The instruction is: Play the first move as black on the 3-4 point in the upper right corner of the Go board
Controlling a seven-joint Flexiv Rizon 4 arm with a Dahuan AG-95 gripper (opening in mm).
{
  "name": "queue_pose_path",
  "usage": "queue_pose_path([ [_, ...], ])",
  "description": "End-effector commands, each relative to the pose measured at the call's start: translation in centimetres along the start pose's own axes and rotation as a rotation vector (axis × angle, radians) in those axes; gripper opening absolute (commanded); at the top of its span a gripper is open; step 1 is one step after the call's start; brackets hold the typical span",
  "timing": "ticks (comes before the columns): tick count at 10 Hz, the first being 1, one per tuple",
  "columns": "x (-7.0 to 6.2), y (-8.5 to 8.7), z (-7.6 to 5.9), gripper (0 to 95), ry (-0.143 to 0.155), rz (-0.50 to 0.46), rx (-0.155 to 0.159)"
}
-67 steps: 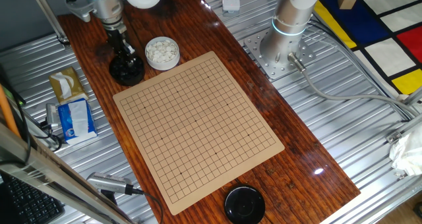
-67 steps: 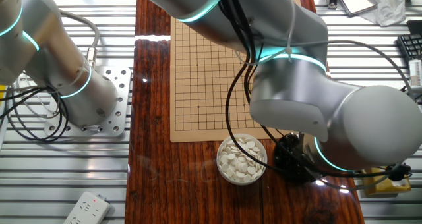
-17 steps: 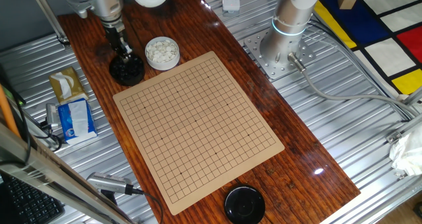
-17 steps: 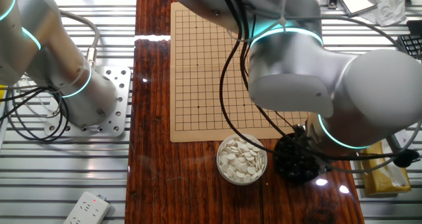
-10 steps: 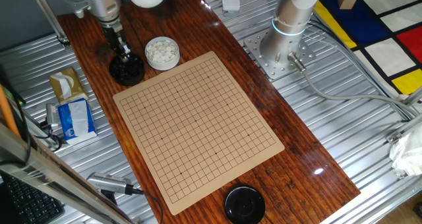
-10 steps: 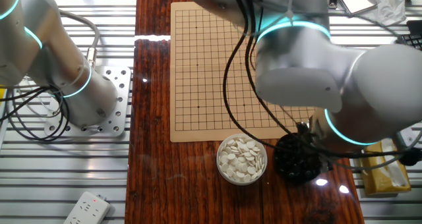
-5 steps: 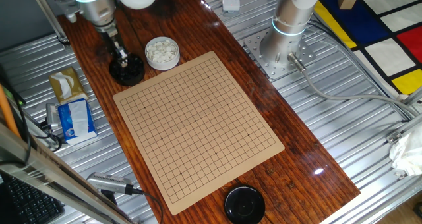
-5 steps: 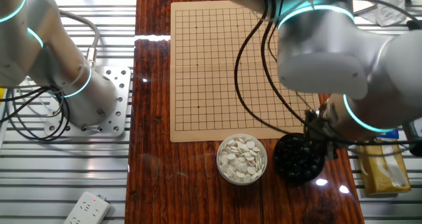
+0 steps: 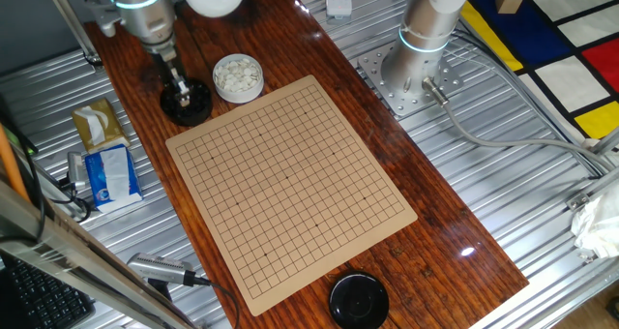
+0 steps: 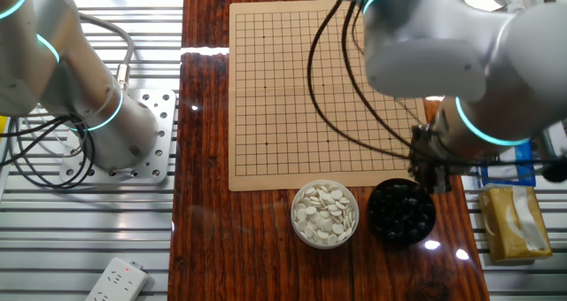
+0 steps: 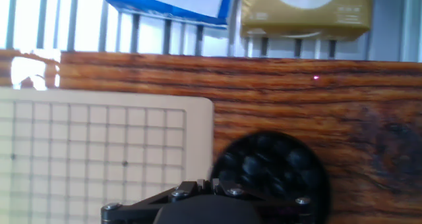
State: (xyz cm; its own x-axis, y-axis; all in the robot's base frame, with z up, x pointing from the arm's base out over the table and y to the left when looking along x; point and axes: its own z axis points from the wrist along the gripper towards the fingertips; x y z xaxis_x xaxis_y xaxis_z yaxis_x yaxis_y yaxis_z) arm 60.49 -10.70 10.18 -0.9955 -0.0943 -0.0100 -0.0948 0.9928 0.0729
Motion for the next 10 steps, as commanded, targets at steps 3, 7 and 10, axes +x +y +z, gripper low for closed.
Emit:
queue_pose_path([
  [3,-0.2,1.6,0.6,0.0,-0.008,0.007,0.004],
  [7,-0.3,2.7,0.9,0.0,0.002,0.008,-0.007],
  [10,-0.3,4.2,1.4,0.0,0.007,0.010,-0.032],
])
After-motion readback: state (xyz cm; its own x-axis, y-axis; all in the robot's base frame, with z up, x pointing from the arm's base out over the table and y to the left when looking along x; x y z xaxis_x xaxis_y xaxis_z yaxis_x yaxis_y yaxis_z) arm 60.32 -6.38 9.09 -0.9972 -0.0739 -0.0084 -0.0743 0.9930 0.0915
